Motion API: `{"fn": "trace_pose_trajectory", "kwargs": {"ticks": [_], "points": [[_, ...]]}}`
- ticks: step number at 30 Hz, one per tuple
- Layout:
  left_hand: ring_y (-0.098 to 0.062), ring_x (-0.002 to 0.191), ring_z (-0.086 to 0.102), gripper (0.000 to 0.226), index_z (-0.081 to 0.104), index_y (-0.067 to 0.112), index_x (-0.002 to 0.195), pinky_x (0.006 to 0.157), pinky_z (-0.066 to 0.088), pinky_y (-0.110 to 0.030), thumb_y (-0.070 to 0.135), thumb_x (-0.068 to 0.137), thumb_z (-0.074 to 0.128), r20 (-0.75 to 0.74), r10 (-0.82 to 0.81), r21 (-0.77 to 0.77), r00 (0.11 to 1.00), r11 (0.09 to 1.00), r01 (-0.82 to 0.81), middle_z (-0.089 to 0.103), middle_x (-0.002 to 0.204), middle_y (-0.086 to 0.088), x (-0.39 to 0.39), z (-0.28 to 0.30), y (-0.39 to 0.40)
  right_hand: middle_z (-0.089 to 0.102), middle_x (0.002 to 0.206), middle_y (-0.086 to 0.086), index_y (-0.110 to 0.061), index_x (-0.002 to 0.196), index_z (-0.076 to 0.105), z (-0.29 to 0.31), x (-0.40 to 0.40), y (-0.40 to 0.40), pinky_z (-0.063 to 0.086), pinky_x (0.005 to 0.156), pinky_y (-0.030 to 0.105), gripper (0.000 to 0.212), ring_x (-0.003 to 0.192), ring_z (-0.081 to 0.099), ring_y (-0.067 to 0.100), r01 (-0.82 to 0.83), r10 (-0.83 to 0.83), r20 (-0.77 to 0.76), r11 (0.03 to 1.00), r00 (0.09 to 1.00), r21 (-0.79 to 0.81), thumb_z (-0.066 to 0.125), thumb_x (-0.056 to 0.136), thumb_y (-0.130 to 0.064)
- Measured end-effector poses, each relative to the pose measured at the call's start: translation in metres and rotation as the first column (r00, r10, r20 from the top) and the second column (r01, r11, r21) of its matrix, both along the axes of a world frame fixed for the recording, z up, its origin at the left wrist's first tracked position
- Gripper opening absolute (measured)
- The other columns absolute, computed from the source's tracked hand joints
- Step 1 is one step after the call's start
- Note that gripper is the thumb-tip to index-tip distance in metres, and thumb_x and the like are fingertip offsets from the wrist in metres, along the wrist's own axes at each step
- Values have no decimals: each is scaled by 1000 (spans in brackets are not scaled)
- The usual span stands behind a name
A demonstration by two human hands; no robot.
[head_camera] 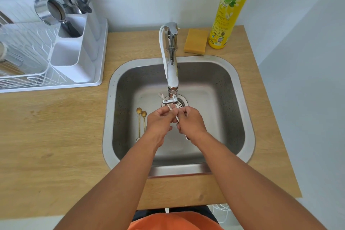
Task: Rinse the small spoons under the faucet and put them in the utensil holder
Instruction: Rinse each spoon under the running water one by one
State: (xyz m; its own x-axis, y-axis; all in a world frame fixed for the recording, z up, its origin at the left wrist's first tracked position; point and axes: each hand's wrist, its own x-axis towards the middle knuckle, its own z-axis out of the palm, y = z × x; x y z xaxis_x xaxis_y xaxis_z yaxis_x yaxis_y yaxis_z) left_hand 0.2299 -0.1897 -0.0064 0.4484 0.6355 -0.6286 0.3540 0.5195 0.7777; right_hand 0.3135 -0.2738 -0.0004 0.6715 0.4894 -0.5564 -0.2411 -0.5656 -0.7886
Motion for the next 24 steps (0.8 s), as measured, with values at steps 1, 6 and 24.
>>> {"fn": "trace_pose_trajectory", "kwargs": {"ticks": [1,6,24], "points": [[-3,70,71,13,78,28,104,67,53,-27,25,92,81,1,10,10,1000,1000,-10,77,77,12,-2,1,0,64,53,-8,-19,87,65,0,-1,3,32,32,14,21,33,50,3,4,-4,1,1000,1000,3,52,103,-26],[-6,80,77,27,73,24,114,68,53,-23,26,89,83,9,84,127,996,988,-85,82,91,6,-10,4,7,69,64,-2,-16,92,67,1,-8,16,39,37,19,19,47,59,8,3,-3,-9,997,1000,73,52,102,-23],[0,71,69,9,76,28,92,66,49,-23,37,95,75,-56,-69,242,996,967,81,76,86,10,1,1,1,74,73,1,-10,99,62,-8,-2,-26,49,49,30,21,55,60,14,-12,34,-156,990,987,142,50,106,-26]]}}
